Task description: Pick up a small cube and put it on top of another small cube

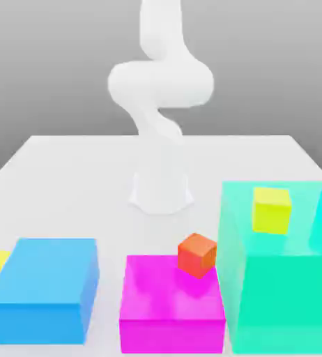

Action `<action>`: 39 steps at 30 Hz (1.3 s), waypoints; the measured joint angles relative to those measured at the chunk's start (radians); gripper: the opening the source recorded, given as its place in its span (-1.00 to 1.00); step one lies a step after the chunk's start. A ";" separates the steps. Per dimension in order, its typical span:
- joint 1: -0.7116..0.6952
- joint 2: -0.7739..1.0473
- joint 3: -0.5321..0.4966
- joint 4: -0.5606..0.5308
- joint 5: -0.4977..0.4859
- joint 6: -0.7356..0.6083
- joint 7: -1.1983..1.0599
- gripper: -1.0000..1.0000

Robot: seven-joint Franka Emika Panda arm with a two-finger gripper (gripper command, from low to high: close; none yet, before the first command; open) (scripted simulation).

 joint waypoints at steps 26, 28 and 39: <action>-0.528 0.955 -0.191 -0.232 0.148 0.459 0.733 0.00; -0.556 1.027 -0.158 -0.220 0.186 0.514 0.710 0.00; -0.571 1.039 -0.145 -0.218 0.184 0.525 0.713 -1.00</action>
